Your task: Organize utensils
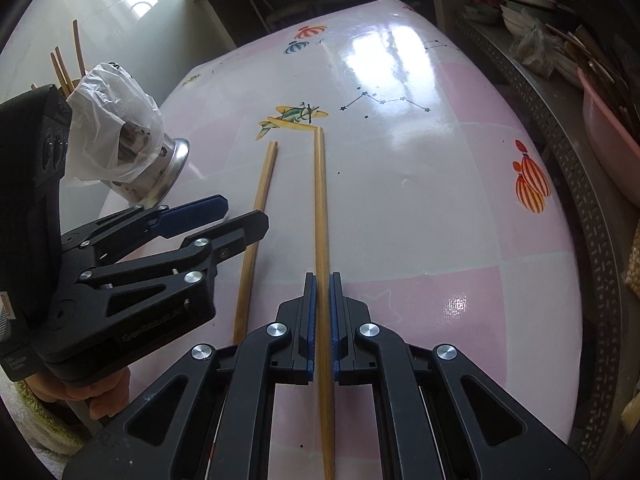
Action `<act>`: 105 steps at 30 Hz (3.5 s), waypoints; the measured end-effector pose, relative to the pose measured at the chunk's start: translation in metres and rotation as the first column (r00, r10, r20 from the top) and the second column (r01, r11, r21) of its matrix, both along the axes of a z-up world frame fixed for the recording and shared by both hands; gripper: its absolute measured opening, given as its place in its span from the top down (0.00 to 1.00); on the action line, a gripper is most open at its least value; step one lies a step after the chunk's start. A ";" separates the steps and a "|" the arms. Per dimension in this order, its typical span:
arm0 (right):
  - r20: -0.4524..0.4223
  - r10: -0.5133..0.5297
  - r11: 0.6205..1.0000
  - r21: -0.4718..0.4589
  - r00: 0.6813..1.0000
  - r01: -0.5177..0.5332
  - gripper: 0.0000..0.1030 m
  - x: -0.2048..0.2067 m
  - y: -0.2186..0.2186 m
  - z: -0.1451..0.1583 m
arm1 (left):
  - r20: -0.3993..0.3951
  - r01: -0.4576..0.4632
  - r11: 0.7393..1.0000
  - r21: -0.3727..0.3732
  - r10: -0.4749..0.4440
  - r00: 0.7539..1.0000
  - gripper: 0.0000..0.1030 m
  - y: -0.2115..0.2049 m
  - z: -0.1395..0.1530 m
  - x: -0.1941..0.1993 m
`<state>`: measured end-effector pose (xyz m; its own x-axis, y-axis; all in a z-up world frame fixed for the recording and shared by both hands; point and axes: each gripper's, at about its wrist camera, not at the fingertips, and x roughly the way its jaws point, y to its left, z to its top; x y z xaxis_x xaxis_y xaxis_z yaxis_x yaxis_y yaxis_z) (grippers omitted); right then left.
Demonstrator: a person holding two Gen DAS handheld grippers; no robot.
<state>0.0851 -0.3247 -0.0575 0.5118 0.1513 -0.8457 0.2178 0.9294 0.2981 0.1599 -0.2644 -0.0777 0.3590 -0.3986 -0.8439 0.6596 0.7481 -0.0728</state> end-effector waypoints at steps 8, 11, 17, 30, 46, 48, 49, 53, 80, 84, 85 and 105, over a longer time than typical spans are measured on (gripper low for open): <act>-0.008 0.020 1.000 0.005 1.000 -0.020 0.96 0.000 0.002 0.001 | 0.038 -0.061 0.998 0.030 0.060 0.997 0.92 0.009 -0.001 0.006; -0.012 0.035 0.999 0.018 0.999 -0.035 0.96 -0.001 0.006 0.000 | 0.020 -0.094 0.995 0.030 0.093 0.995 0.95 0.020 -0.001 0.007; -0.026 0.077 0.996 0.049 0.997 -0.075 0.96 -0.002 0.019 -0.001 | -0.025 -0.155 0.987 0.031 0.156 0.987 0.95 0.050 0.001 0.001; -0.071 0.172 0.983 0.070 0.983 -0.167 0.96 -0.003 0.054 -0.001 | -0.056 -0.262 0.965 0.013 0.262 0.963 0.95 0.125 0.011 -0.019; -0.084 0.159 0.986 0.058 0.984 -0.154 0.83 0.006 0.055 0.003 | -0.162 -0.271 0.954 -0.128 0.249 0.955 0.94 0.162 0.011 -0.003; -0.076 0.158 0.986 0.059 0.985 -0.153 0.81 0.010 0.054 0.005 | -0.161 -0.275 0.950 -0.147 0.252 0.954 0.94 0.166 0.013 -0.001; -0.071 0.159 0.986 0.059 0.985 -0.155 0.81 0.012 0.054 0.006 | -0.158 -0.277 0.949 -0.152 0.253 0.954 0.94 0.167 0.014 0.001; -0.056 0.169 0.985 0.056 0.984 -0.166 0.79 0.020 0.054 0.009 | -0.150 -0.261 0.953 -0.152 0.239 0.959 0.89 0.160 0.018 0.008; -0.014 0.218 0.976 0.027 0.976 -0.218 0.78 0.051 0.057 0.015 | -0.023 -0.266 0.962 0.051 0.268 0.963 0.80 0.145 0.002 0.044; -0.005 0.225 0.974 0.012 0.974 -0.225 0.78 0.056 0.059 0.015 | 0.014 -0.274 0.959 0.069 0.273 0.962 0.93 0.145 -0.001 0.041; -0.004 0.227 0.974 0.011 0.974 -0.227 0.78 0.058 0.059 0.015 | 0.017 -0.279 0.958 0.069 0.278 0.960 0.94 0.146 -0.001 0.042; -0.053 0.308 0.907 -0.286 0.950 -0.309 0.91 0.094 0.102 0.001 | 0.081 -0.296 0.932 -0.211 0.319 0.944 0.95 0.206 0.086 0.010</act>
<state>0.1796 -0.2225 -0.0566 0.4734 0.0513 -0.8793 -0.0927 0.9957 0.0082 0.1702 -0.0587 0.0083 0.5775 -0.4047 -0.7090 0.4115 0.8944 -0.1753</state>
